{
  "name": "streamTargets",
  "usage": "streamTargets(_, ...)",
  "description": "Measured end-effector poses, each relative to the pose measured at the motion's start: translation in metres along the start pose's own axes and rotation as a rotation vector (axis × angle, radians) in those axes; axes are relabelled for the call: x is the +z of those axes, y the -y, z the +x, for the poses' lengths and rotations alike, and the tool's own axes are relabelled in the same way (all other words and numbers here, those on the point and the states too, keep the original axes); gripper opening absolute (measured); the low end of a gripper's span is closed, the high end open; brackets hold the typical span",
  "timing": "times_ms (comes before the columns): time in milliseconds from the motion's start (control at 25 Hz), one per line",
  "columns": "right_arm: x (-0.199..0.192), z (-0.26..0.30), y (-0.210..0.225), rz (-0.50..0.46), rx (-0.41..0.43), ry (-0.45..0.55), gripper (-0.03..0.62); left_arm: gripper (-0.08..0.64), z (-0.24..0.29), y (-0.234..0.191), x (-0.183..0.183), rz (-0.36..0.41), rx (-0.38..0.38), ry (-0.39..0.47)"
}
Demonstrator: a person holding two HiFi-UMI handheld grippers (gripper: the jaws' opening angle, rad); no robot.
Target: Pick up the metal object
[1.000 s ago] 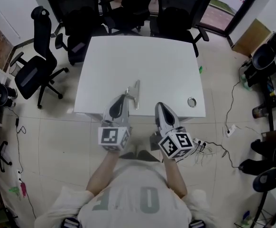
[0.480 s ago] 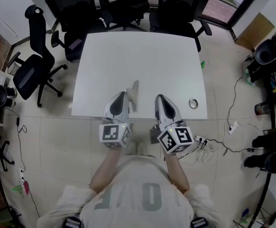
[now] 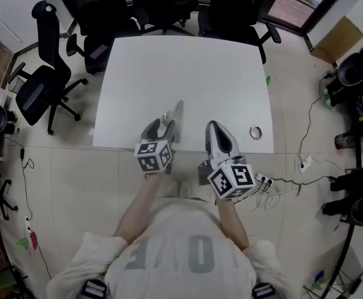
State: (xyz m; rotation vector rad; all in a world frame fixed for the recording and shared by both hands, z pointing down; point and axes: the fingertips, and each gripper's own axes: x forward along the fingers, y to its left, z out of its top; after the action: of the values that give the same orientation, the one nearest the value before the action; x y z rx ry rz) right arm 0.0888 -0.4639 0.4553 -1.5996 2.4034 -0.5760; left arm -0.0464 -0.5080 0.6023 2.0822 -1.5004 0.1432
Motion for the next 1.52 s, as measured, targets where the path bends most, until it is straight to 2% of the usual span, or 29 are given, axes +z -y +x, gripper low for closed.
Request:
streamTargets(80, -0.002, -0.002, 0.003, -0.002, -0.008, -0.004, 0.011, 0.195, 0.015, -0.008, -0.014, 0.009, 0.01, -0.049)
streamTargets(280, 0.005, -0.006, 0.012, 0.002, -0.037, 0.006, 0.011, 0.204, 0.043, -0.022, -0.04, -0.042, 0.025, -0.158)
streamTargets(480, 0.01, -0.008, 0.023, 0.006, -0.054, 0.017, 0.011, 0.201, 0.054, -0.03, -0.046, -0.017, 0.089, -0.185)
streamTargets(520, 0.01, -0.008, 0.024, 0.008, -0.057, 0.013, 0.011, 0.19, 0.056, -0.03, -0.046, -0.006, 0.093, -0.194)
streamTargets(600, 0.008, -0.008, 0.026, 0.009, -0.059, 0.004, 0.011, 0.114, 0.058, -0.027, -0.044, -0.003, 0.082, -0.2)
streamTargets(680, 0.007, -0.008, 0.027, 0.009, -0.059, -0.004, 0.011, 0.089, 0.06, -0.023, -0.041, -0.047, 0.058, -0.182)
streamTargets(800, 0.007, -0.008, 0.031, 0.014, -0.061, 0.004, 0.011, 0.027, 0.059, -0.014, -0.033, -0.08, 0.038, -0.126)
streamTargets(840, 0.008, -0.008, 0.032, 0.015, -0.06, 0.008, 0.011, 0.005, 0.058, -0.011, -0.03, -0.062, 0.04, -0.11)
streamTargets(1000, 0.011, -0.008, 0.03, 0.016, -0.044, 0.02, 0.011, 0.002, 0.046, -0.002, -0.007, 0.045, 0.063, -0.019)
streamTargets(1080, 0.01, -0.006, 0.026, 0.014, -0.031, 0.022, 0.011, 0.002, 0.033, 0.001, 0.018, 0.088, 0.08, 0.066)
streamTargets(1200, 0.011, -0.002, 0.017, 0.009, -0.008, 0.027, 0.011, 0.002, 0.001, 0.015, 0.07, 0.199, 0.1, 0.227)
streamTargets(1360, 0.015, -0.001, 0.009, 0.007, 0.012, 0.036, 0.011, 0.002, -0.054, 0.042, 0.14, 0.324, 0.091, 0.448)
streamTargets(1440, 0.015, -0.003, 0.007, 0.007, 0.017, 0.035, 0.011, 0.002, -0.077, 0.052, 0.16, 0.357, 0.09, 0.516)
streamTargets(1520, 0.014, -0.006, 0.006, 0.009, 0.021, 0.033, 0.011, 0.002, -0.092, 0.057, 0.164, 0.365, 0.093, 0.546)
